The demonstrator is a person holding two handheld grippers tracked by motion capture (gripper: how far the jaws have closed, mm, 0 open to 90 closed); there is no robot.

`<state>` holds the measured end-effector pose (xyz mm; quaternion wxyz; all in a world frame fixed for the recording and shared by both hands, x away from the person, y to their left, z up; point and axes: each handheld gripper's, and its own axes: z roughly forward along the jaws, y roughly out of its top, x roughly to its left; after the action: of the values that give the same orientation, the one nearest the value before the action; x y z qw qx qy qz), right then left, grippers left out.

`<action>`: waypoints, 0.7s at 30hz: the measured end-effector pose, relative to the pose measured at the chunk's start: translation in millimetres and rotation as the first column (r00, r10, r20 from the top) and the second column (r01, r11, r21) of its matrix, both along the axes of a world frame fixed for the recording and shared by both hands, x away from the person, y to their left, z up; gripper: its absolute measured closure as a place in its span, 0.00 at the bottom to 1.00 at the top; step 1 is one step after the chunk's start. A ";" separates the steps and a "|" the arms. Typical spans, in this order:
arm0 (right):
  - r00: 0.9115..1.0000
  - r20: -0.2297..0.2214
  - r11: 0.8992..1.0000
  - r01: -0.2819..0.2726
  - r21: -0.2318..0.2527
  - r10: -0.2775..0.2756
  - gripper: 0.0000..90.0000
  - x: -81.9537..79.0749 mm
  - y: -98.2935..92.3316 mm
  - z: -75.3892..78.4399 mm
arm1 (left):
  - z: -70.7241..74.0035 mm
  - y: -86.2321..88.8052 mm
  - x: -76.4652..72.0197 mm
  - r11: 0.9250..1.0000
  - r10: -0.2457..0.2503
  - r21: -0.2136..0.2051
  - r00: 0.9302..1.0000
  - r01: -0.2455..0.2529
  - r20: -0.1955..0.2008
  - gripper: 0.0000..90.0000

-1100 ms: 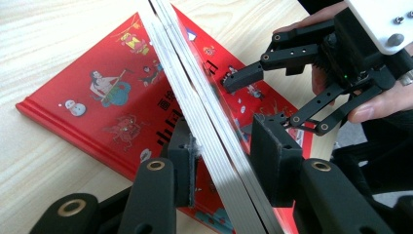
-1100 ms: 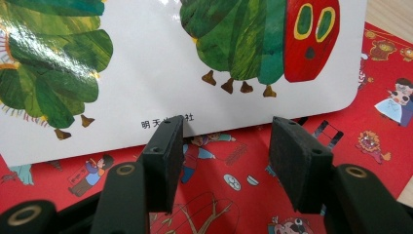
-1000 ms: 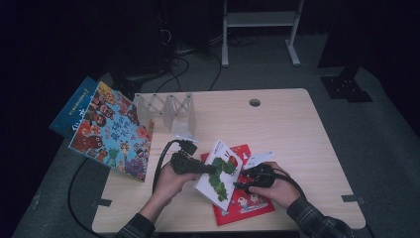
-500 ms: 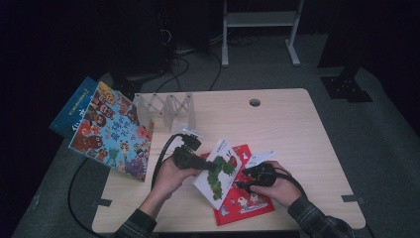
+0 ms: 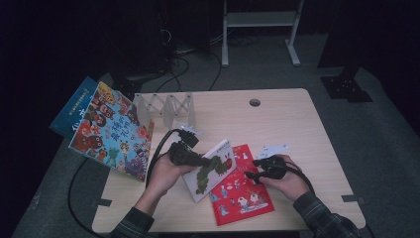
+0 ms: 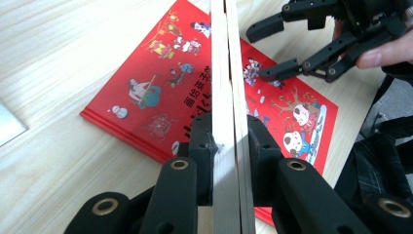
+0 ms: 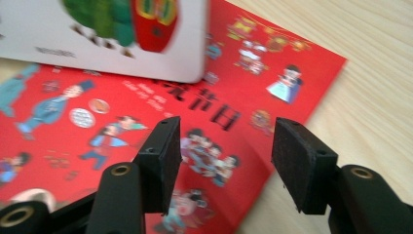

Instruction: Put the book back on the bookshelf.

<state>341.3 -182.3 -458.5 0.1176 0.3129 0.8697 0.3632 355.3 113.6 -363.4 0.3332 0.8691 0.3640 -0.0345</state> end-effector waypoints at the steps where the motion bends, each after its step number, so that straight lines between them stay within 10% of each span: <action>1: 1.000 0.003 1.000 0.006 -0.003 -0.006 0.47 1.6 -1.9 -1.2 | 0.0 0.7 -0.3 1.000 0.005 0.000 1.000 -0.005 0.004 0.85; 21: 0.999 -0.024 0.999 0.028 0.017 -0.027 0.44 7.0 -4.3 -9.3 | 13.9 46.7 -1.1 0.994 0.110 -0.027 0.993 -0.109 0.042 0.85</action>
<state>348.3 -186.6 -467.7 0.1097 0.3301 0.8635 0.3653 354.2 160.2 -349.5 0.3530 0.8443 0.4032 -0.0015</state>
